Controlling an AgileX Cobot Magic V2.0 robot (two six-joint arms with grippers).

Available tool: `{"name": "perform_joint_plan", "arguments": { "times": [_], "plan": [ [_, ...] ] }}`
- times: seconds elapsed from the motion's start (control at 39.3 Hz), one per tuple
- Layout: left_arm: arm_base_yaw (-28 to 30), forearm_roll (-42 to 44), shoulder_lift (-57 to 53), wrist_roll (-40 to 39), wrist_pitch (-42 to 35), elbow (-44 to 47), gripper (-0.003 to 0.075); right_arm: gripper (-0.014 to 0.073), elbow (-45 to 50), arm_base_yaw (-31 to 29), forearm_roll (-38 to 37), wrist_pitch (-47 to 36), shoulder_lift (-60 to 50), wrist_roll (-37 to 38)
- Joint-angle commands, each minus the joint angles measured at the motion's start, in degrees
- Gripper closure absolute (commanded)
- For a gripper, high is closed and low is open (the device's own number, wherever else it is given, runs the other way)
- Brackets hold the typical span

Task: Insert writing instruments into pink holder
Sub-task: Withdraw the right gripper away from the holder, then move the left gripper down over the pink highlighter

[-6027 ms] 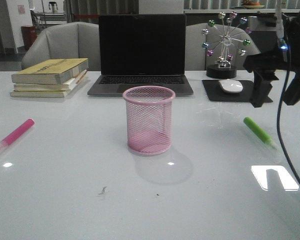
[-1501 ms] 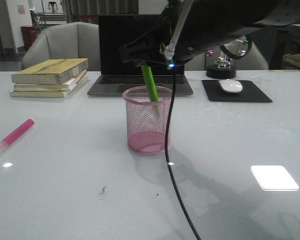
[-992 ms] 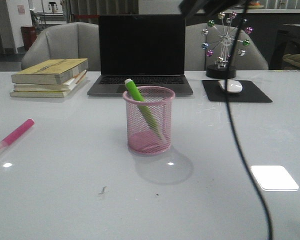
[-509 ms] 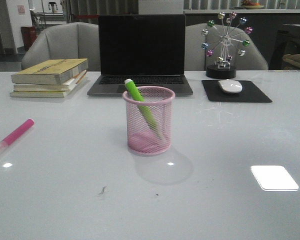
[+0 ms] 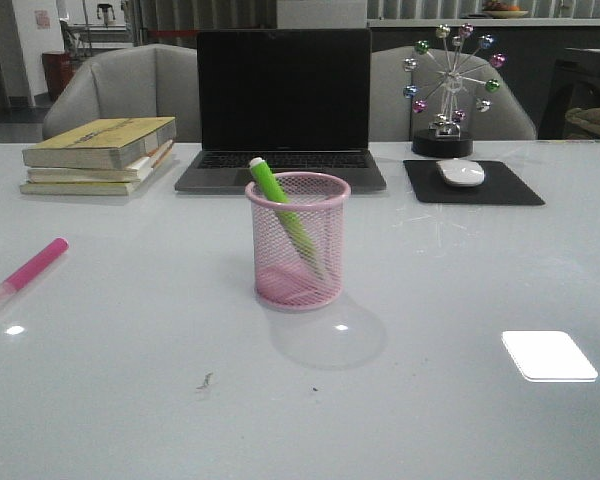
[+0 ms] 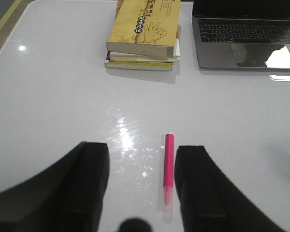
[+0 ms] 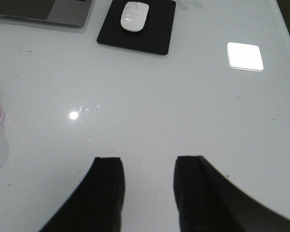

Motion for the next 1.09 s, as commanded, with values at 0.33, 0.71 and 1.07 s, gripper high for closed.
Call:
{"name": "perform_joint_plan", "arguments": {
  "times": [0.33, 0.71, 1.07],
  "plan": [
    [-2.8, -0.8, 20.2, 0.4, 15.4, -23.3, 0.0325, 0.0211, -1.5, -0.4, -0.3, -3.7, -0.4, 0.0],
    [-2.8, -1.5, 40.2, 0.4, 27.9, -43.1, 0.0323, 0.0211, -1.5, -0.4, -0.4, -3.6, -0.4, 0.0],
    [-2.8, -3.7, 51.9, 0.4, 32.0, -49.3, 0.0323, 0.0211, -1.5, -0.4, -0.4, -3.5, -0.4, 0.0]
  ]
}}
